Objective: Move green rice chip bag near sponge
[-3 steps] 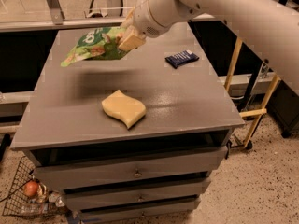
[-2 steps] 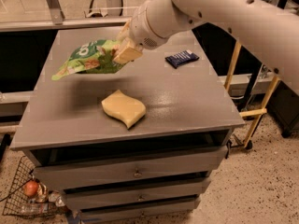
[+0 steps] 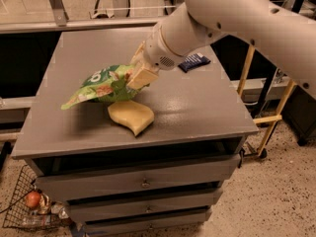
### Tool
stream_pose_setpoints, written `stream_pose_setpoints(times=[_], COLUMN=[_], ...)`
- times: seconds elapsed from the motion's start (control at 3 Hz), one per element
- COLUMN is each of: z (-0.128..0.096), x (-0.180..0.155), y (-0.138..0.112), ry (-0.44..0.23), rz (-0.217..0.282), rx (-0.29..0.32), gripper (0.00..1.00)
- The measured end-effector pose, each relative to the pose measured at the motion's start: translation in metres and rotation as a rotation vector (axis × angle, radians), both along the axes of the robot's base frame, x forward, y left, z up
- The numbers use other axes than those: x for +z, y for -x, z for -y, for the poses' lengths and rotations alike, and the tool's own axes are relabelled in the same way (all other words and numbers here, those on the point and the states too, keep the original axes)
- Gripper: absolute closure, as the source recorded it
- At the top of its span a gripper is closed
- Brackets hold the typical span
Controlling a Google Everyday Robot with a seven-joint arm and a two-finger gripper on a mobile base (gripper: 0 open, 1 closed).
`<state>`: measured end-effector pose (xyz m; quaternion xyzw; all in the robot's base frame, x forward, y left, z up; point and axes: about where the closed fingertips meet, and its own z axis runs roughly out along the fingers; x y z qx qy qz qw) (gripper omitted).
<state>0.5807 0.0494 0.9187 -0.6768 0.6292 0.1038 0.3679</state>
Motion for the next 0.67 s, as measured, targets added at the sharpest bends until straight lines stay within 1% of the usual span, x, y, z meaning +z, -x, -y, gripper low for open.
stream_pose_setpoints(times=[0.33, 0.67], z=[-0.0006, -0.0018], x=[-0.0004, 0.0003], y=[0.0019, 0.0030], ry=[0.003, 0.004], rz=[-0.002, -0.001], rx=[0.002, 0.005], gripper=[0.84, 0.61])
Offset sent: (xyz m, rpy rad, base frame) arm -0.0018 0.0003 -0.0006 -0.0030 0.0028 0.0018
